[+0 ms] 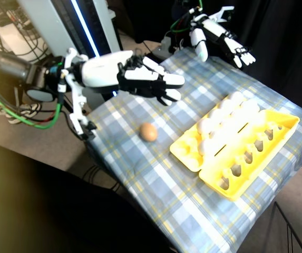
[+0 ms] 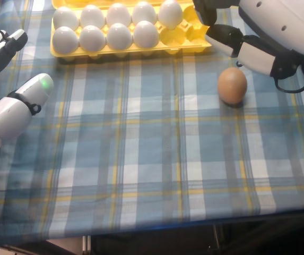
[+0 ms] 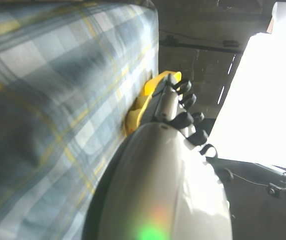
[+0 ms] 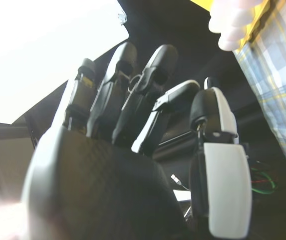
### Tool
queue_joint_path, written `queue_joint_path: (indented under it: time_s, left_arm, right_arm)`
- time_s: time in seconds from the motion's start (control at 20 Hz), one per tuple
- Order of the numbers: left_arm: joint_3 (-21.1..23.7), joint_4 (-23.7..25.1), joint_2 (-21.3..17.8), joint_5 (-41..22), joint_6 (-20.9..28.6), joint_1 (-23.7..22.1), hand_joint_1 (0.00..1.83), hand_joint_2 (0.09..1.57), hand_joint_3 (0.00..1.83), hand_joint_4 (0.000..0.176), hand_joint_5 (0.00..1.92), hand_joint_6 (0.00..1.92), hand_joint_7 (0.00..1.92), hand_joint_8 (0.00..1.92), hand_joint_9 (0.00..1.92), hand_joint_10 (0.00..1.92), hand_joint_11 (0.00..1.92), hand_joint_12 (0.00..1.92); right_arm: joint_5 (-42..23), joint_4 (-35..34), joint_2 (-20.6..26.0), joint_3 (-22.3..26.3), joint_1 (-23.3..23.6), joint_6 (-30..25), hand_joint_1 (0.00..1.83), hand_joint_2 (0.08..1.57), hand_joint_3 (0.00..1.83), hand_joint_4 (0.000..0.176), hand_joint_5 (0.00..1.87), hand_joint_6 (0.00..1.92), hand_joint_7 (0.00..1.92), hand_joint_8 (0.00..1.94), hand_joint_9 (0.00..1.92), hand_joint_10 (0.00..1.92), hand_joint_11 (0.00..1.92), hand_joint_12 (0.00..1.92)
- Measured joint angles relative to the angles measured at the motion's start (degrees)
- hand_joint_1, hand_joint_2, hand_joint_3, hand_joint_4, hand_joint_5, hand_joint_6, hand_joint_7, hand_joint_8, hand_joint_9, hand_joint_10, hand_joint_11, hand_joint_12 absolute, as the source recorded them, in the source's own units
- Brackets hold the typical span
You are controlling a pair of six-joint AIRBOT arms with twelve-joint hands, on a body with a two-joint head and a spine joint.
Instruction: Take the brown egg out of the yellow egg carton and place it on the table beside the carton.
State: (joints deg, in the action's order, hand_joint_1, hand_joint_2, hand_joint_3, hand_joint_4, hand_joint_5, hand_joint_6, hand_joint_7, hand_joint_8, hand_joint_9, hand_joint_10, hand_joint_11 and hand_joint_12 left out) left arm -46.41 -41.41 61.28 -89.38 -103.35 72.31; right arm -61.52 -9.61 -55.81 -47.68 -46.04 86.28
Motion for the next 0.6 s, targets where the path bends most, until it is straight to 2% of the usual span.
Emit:
queue_joint_path:
  time_s: [0.05,0.1,0.15,0.2,0.25,0.3,0.35,0.4,0.5,0.6]
  left_arm:
    - [0.0,0.0,0.0,0.0,0.0,0.0,0.27,1.23,0.00,0.036,0.33,0.01,0.16,0.00,0.08,0.01,0.00,0.00]
    - [0.0,0.0,0.0,0.0,0.0,0.0,0.25,1.23,0.00,0.038,0.32,0.00,0.15,0.00,0.08,0.00,0.00,0.00]
    - [0.0,-0.1,0.0,0.0,0.0,0.0,0.25,1.23,0.00,0.043,0.32,0.00,0.15,0.00,0.08,0.00,0.00,0.00]
    - [0.1,-0.2,0.0,-0.1,0.0,0.0,0.25,1.23,0.00,0.045,0.32,0.00,0.15,0.00,0.08,0.00,0.00,0.00]
    - [0.1,-0.2,0.0,-0.1,0.0,0.1,0.25,1.23,0.00,0.049,0.32,0.00,0.16,0.00,0.08,0.00,0.00,0.00]
    - [0.1,-0.1,0.0,-0.1,0.0,0.1,0.26,1.23,0.00,0.052,0.32,0.00,0.16,0.00,0.08,0.00,0.00,0.00]
    - [0.1,-0.2,0.0,-0.2,0.0,0.1,0.25,1.23,0.00,0.053,0.31,0.00,0.16,0.00,0.08,0.00,0.00,0.00]
    - [0.1,-0.3,0.0,-0.2,0.0,0.1,0.25,1.23,0.00,0.046,0.32,0.00,0.16,0.00,0.08,0.00,0.00,0.00]
    - [0.4,-0.2,0.0,-0.2,0.0,0.1,0.28,1.23,0.00,0.037,0.34,0.01,0.17,0.00,0.09,0.00,0.00,0.00]
    - [0.5,-0.2,0.0,-0.2,0.0,0.1,0.28,1.23,0.00,0.041,0.34,0.00,0.17,0.00,0.08,0.00,0.00,0.00]
  right_arm:
    - [-0.4,-0.5,0.0,-0.1,-0.3,0.7,0.48,1.08,0.00,0.000,0.36,0.03,0.47,0.00,0.34,0.00,0.19,0.02]
    - [-0.3,-1.3,0.0,-0.1,-0.4,1.5,0.30,1.06,0.00,0.000,0.19,0.00,0.28,0.00,0.20,0.00,0.15,0.00]
    - [-0.6,-1.9,0.1,-0.1,-0.5,1.7,0.06,1.04,0.00,0.000,0.04,0.00,0.08,0.00,0.04,0.00,0.03,0.00]
    - [-1.2,-2.0,0.3,-0.1,-0.7,1.8,0.01,1.01,0.00,0.000,0.01,0.00,0.02,0.00,0.01,0.00,0.00,0.00]
    - [-1.9,-2.2,0.7,0.1,-0.8,1.9,0.00,0.97,0.00,0.000,0.00,0.00,0.00,0.00,0.00,0.00,0.00,0.00]
    - [-3.2,-2.4,1.2,0.6,-1.3,1.9,0.00,0.93,0.00,0.010,0.00,0.00,0.00,0.00,0.00,0.00,0.00,0.00]
    - [-4.6,-2.6,1.9,1.0,-2.1,1.9,0.00,0.92,0.00,0.004,0.00,0.00,0.00,0.00,0.00,0.00,0.00,0.00]
    - [-5.1,-3.1,2.3,1.3,-2.6,1.9,0.00,0.92,0.00,0.000,0.00,0.00,0.00,0.00,0.00,0.00,0.00,0.00]
    - [-6.1,-4.6,3.1,2.0,-4.4,2.0,0.00,0.92,0.00,0.000,0.00,0.00,0.00,0.00,0.00,0.00,0.00,0.00]
    - [-6.9,-6.3,3.5,2.9,-6.9,2.0,0.00,0.89,0.00,0.000,0.00,0.00,0.00,0.00,0.00,0.00,0.00,0.00]
